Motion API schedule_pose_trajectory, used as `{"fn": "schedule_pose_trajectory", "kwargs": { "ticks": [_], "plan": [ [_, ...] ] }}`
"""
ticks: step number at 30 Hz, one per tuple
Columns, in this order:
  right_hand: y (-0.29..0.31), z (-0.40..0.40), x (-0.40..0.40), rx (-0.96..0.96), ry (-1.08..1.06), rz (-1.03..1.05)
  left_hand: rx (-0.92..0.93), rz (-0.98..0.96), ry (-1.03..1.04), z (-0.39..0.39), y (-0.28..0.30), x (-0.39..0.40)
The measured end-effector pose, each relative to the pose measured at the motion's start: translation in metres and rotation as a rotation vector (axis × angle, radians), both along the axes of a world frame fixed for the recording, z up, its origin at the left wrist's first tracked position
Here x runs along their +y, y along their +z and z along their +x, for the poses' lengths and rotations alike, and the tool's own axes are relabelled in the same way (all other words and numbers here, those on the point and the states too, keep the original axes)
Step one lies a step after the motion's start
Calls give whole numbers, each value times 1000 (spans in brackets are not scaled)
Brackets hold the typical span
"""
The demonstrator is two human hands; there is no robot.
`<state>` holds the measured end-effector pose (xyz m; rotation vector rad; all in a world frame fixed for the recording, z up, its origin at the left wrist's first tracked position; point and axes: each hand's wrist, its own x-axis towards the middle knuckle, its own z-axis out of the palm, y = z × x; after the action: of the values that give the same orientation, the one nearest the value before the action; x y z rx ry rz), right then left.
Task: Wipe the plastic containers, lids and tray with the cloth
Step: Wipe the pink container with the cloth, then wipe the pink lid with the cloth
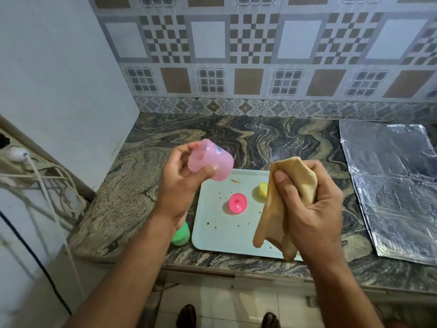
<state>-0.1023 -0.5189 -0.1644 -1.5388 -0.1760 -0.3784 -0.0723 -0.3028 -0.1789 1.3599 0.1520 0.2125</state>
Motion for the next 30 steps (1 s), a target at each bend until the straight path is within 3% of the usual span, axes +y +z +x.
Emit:
{"fn": "schedule_pose_trajectory", "kwargs": {
  "ticks": [3,6,12,23,27,30],
  "plan": [
    [-3,-1,2,11,23,-8,98,698,133,11,-26,36],
    [-7,-1,3,17,28,0,333,999,92,21,-63,69],
    [-17,0,2,16,23,-45,552,1149,-60,30,-135,100],
    [-18,-1,-6,17,-7,-74,606,1214,-181,43,-149,88],
    [-19,-1,-15,18,-37,-64,332,1170,-84,47,-145,77],
    [-19,0,-22,20,-46,-47,18,1203,-209,44,-140,48]
  ]
}}
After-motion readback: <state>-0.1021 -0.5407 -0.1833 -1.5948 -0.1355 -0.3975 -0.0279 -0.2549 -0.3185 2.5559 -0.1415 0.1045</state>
